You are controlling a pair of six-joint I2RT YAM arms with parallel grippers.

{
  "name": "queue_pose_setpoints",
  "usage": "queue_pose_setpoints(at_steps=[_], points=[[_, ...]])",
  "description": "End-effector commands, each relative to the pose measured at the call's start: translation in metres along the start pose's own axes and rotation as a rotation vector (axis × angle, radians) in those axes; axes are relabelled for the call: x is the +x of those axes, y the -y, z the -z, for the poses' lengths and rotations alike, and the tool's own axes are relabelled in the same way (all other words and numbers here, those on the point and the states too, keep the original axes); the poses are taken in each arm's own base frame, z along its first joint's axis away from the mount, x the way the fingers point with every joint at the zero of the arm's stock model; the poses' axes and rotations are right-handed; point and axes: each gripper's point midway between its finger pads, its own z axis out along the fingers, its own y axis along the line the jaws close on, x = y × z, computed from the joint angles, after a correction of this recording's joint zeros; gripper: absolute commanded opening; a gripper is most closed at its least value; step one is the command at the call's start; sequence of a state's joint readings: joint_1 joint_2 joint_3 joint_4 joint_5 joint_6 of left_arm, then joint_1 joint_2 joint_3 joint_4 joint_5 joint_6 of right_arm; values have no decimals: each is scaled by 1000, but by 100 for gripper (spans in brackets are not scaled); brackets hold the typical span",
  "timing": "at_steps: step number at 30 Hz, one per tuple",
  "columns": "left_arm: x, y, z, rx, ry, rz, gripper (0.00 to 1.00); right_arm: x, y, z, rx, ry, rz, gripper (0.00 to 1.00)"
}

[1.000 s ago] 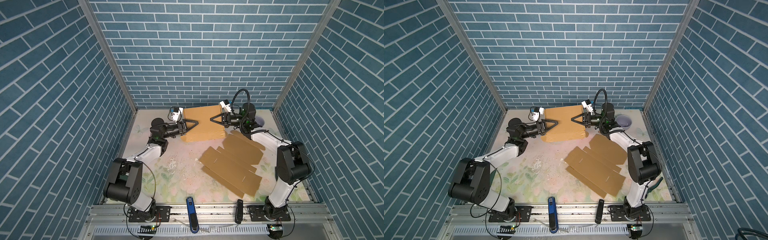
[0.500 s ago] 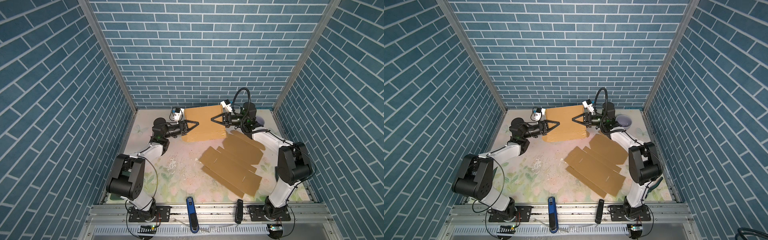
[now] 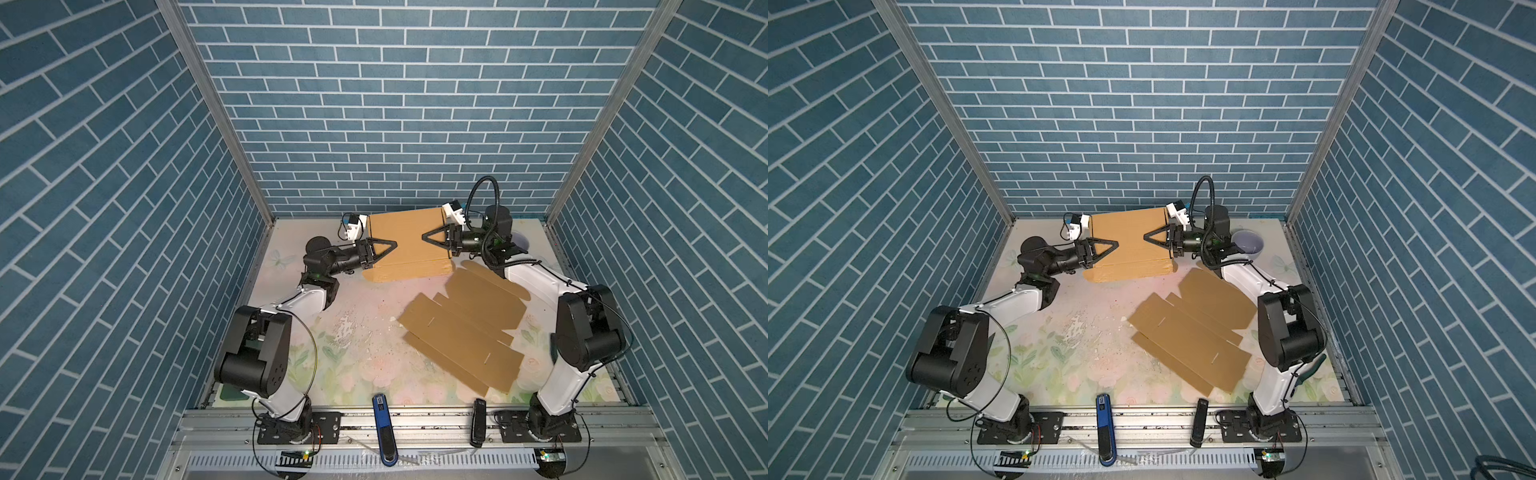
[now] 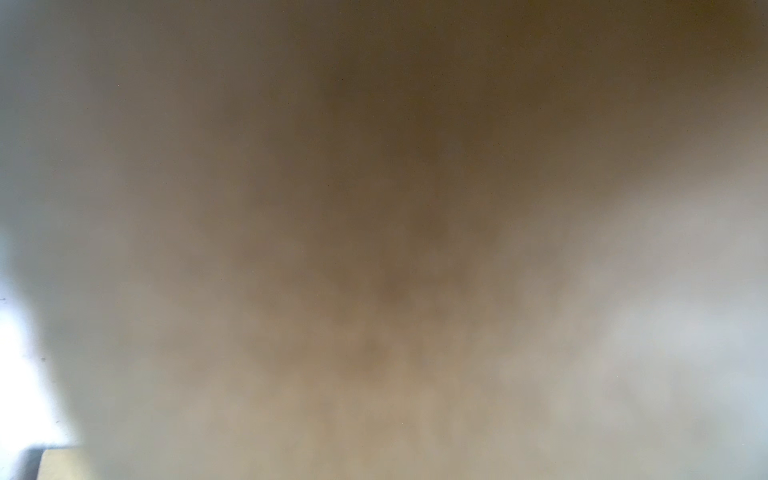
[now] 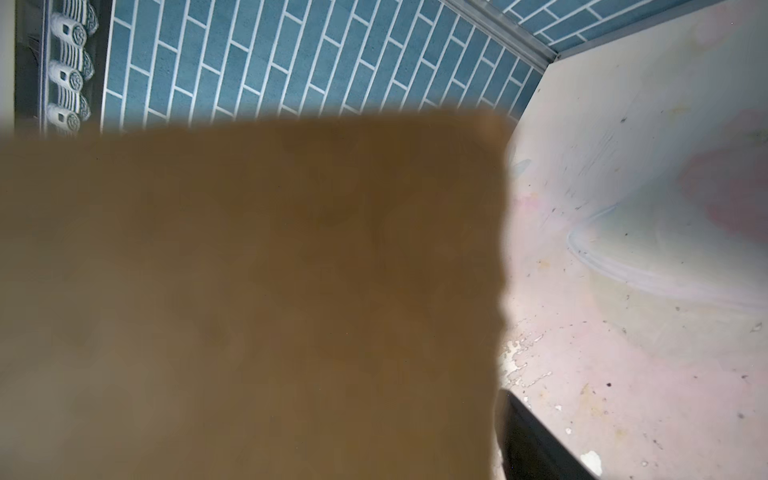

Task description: Fold the paper box

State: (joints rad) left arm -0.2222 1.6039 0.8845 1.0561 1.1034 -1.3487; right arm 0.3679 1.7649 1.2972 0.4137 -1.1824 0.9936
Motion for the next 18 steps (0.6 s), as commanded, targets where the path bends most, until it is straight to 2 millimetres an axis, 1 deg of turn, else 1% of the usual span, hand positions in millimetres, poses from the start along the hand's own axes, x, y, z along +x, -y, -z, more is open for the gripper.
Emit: queue_pose_setpoints(at_steps=[1, 3, 7, 9, 11, 14, 18], points=[[-24, 14, 14, 41, 67, -59, 29, -9, -15, 23, 35, 63, 39, 82], [-29, 2, 21, 20, 87, -5, 28, -11, -23, 32, 55, 71, 59, 86], [-34, -17, 32, -6, 119, 99, 27, -8, -32, 49, 127, 76, 107, 91], [-34, -28, 38, -34, 130, 164, 26, -3, -32, 59, 213, 80, 151, 94], [-31, -38, 41, -68, 133, 228, 26, 2, -24, 69, 337, 75, 209, 97], [-26, -50, 45, -128, 146, 337, 25, 5, -7, 84, 506, 79, 295, 97], [-20, -62, 52, -228, 191, 490, 25, 12, 21, 97, 636, 71, 433, 97]])
